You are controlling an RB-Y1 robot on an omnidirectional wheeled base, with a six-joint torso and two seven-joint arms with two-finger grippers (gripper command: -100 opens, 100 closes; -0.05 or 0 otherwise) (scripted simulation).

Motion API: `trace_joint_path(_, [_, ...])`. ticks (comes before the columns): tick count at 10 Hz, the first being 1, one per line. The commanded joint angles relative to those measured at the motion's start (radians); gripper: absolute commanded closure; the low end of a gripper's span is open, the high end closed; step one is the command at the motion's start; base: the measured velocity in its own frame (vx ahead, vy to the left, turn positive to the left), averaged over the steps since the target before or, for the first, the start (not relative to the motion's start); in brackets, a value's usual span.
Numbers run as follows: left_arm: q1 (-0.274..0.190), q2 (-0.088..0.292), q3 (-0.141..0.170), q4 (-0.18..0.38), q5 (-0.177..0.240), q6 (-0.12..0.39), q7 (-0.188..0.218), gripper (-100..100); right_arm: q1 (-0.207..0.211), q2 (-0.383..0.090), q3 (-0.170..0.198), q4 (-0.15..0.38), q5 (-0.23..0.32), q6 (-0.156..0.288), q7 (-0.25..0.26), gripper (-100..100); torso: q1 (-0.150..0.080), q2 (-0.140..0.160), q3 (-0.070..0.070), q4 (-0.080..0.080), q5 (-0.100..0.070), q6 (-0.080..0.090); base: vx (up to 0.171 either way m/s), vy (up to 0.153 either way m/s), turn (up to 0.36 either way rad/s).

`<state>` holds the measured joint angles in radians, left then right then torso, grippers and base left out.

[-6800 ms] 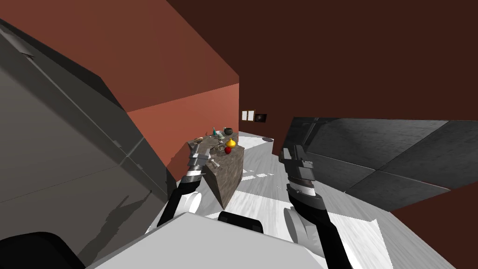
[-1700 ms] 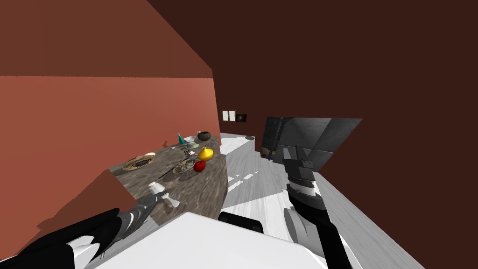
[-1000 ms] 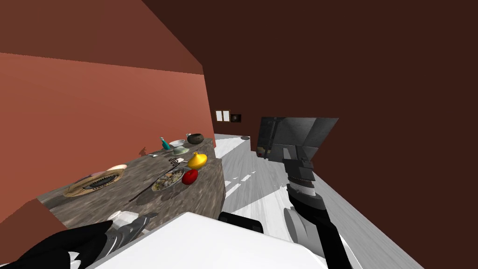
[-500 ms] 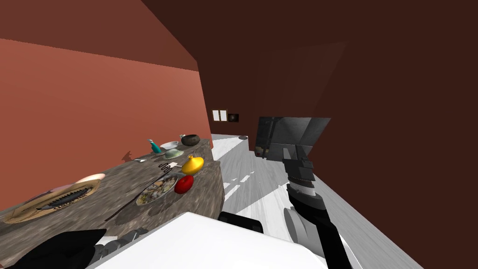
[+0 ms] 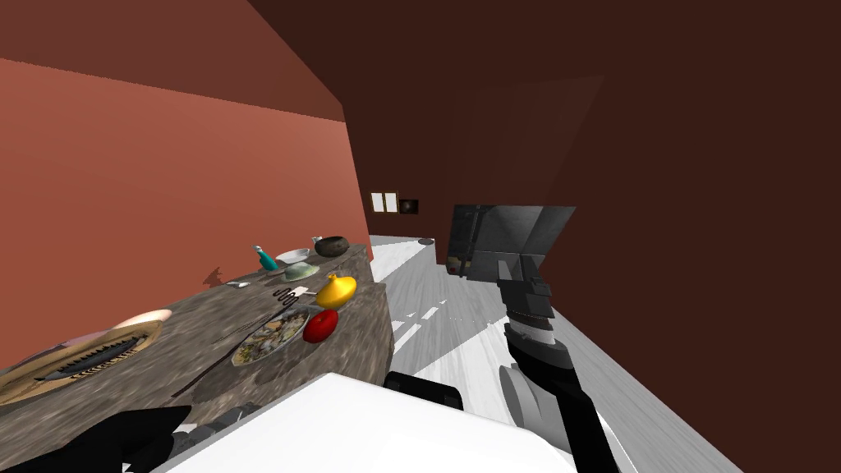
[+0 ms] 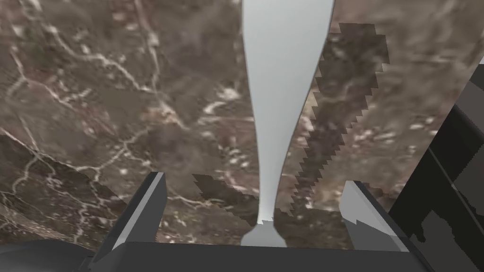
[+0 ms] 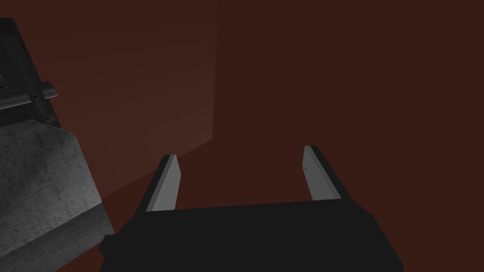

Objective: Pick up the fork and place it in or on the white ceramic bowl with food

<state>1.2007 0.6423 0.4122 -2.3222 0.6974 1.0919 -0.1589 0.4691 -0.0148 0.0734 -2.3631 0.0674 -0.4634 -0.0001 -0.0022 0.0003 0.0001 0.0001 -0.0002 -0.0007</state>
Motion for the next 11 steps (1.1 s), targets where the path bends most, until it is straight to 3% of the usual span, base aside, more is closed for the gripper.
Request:
trace_joint_path(1, [0.000,0.000,0.000,0.000,0.000,0.000,0.000,-100,0.000,0.000,0.000,0.000,0.000,0.000,0.000,0,0.000,0.000,0.000,0.000,0.000,0.000,-0.006,-0.002,-0.007])
trace_joint_path(2, [-0.001,0.000,-0.001,0.002,-0.001,-0.002,-0.001,100,0.000,0.000,0.000,0.000,0.000,0.000,0.000,0,0.000,0.000,0.000,0.000,0.000,0.000,0.000,0.000,0.000])
trace_joint_path(6, [0.000,-0.001,-0.001,0.003,-0.001,0.000,0.001,100,0.000,0.000,0.000,0.000,0.000,0.000,0.000,0,0.001,-0.001,0.000,0.000,0.000,0.001,0.000,0.000,0.000])
trace_joint_path(7, [0.000,-0.001,-0.001,0.003,-0.001,0.000,0.001,0,0.000,0.000,0.000,0.000,0.000,0.000,0.000,0,0.001,-0.001,0.000,0.000,0.001,0.001,0.000,0.000,0.000])
trace_joint_path(8, [0.016,0.005,0.017,-0.027,0.012,0.010,0.004,100,0.000,0.000,0.000,0.000,0.000,0.000,0.000,0,0.001,0.000,0.000,0.000,0.001,0.001,0.006,0.004,0.044])
trace_joint_path(10, [0.038,0.011,0.037,-0.067,0.026,0.028,0.011,100,0.000,0.000,0.000,0.000,0.000,0.000,0.000,0,0.001,-0.001,0.000,0.000,0.000,0.000,0.015,0.007,0.061])
trace_joint_path(11, [0.031,0.009,0.030,-0.052,0.021,0.020,0.008,100,0.000,0.000,0.000,0.000,0.000,0.000,0.000,0,0.001,-0.001,0.000,0.000,0.000,0.001,0.007,0.002,0.009])
